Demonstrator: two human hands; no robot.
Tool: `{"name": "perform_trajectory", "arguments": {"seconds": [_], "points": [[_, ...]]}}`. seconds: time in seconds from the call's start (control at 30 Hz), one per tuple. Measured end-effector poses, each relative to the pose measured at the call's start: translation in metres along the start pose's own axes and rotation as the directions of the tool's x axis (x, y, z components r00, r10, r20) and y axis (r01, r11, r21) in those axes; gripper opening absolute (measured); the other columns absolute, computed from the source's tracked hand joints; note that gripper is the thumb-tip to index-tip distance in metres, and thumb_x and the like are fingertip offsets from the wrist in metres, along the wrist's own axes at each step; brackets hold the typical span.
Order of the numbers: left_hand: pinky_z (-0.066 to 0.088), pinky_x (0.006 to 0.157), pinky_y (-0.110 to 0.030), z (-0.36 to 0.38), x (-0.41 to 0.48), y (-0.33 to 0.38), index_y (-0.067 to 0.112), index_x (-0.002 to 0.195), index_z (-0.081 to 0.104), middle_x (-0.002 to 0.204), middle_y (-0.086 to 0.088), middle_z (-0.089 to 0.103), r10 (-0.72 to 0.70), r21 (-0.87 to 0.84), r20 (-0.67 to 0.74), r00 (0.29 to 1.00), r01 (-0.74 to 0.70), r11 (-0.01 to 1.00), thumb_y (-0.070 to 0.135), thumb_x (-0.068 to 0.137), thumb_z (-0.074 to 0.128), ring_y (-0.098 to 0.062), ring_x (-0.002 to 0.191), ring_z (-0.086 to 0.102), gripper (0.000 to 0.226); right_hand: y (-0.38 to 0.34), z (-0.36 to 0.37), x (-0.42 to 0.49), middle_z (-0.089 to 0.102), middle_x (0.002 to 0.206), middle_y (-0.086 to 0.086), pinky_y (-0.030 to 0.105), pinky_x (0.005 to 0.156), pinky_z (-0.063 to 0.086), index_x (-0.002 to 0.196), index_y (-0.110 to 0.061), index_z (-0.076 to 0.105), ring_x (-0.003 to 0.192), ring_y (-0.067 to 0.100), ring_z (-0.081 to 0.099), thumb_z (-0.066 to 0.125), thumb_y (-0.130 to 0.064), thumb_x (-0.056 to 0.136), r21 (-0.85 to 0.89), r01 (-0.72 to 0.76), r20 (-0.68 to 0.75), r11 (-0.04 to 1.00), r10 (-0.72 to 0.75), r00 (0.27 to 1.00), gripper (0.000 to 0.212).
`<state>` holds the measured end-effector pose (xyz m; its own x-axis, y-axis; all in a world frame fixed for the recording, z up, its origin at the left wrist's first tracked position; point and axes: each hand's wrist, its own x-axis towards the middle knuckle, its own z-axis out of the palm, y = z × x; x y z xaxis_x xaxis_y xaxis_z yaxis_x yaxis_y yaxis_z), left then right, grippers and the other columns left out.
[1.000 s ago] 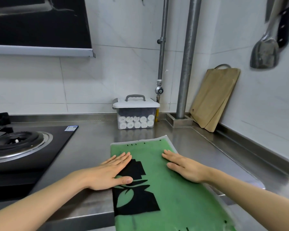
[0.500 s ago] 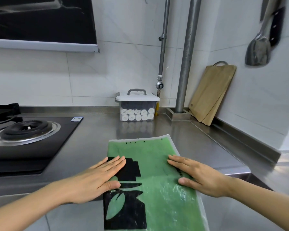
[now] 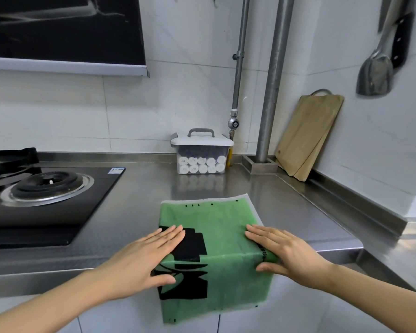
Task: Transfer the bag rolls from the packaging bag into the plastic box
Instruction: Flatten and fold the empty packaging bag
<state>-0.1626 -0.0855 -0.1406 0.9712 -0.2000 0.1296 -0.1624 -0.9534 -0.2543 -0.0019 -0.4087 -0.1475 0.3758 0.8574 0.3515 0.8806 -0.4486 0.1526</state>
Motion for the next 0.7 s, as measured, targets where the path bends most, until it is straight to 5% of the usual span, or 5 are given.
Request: {"name": "perform_trajectory", "arguments": {"seconds": [0.2, 0.47, 0.57, 0.63, 0.7], "points": [[0.003, 0.114, -0.022, -0.003, -0.003, 0.002, 0.020, 0.143, 0.037, 0.146, 0.008, 0.041, 0.021, -0.075, 0.023, 1.000, -0.019, 0.997, 0.073, 0.084, 0.023, 0.001, 0.130, 0.039, 0.081, -0.003, 0.000, 0.000, 0.045, 0.144, -0.012, 0.021, 0.103, 0.034, 0.139, -0.025, 0.045, 0.129, 0.005, 0.046, 0.038, -0.068, 0.089, 0.021, 0.006, -0.020, 1.000, -0.005, 1.000, 0.066], [0.034, 0.096, -0.005, -0.014, 0.001, -0.002, 0.037, 0.126, 0.056, 0.129, 0.025, 0.054, 0.074, -0.125, -0.229, 0.971, -0.104, 0.987, 0.065, 0.087, 0.031, 0.012, 0.114, 0.053, 0.055, -0.003, -0.021, 0.006, 0.066, 0.112, -0.019, 0.017, 0.085, 0.047, 0.116, -0.029, 0.065, 0.101, -0.005, 0.056, 0.039, -0.071, 0.085, 0.208, -0.020, -0.053, 0.978, 0.032, 0.998, 0.058], [0.043, 0.072, -0.013, -0.033, 0.000, -0.005, 0.045, 0.093, 0.066, 0.089, 0.020, 0.070, -0.016, -0.381, -0.120, 0.993, -0.031, 0.924, 0.074, 0.077, 0.038, 0.002, 0.077, 0.061, 0.043, 0.000, -0.039, 0.013, 0.065, 0.077, -0.014, 0.015, 0.063, 0.042, 0.095, -0.028, 0.068, 0.076, 0.005, 0.054, 0.031, -0.083, 0.075, 0.228, -0.131, 0.025, 0.965, 0.128, 0.991, 0.070], [0.029, 0.052, -0.022, -0.044, 0.005, -0.009, 0.028, 0.058, 0.051, 0.055, 0.003, 0.047, -0.037, -0.511, -0.094, 0.995, -0.016, 0.860, 0.070, 0.076, 0.046, -0.008, 0.050, 0.038, 0.046, 0.001, -0.051, 0.020, 0.053, 0.057, -0.011, 0.014, 0.052, 0.033, 0.072, -0.030, 0.062, 0.057, 0.009, 0.044, 0.042, -0.078, 0.071, 0.285, -0.197, 0.047, 0.938, 0.192, 0.980, 0.052], [0.022, 0.052, -0.025, -0.051, 0.011, -0.016, 0.023, 0.054, 0.047, 0.054, 0.004, 0.034, -0.079, -0.639, -0.050, 0.996, 0.029, 0.769, 0.052, 0.082, 0.058, -0.006, 0.051, 0.028, 0.041, 0.002, -0.062, 0.028, 0.045, 0.051, -0.010, 0.016, 0.048, 0.027, 0.057, -0.037, 0.052, 0.052, 0.008, 0.037, 0.053, -0.068, 0.070, 0.368, -0.249, 0.080, 0.896, 0.236, 0.968, 0.033]]}}
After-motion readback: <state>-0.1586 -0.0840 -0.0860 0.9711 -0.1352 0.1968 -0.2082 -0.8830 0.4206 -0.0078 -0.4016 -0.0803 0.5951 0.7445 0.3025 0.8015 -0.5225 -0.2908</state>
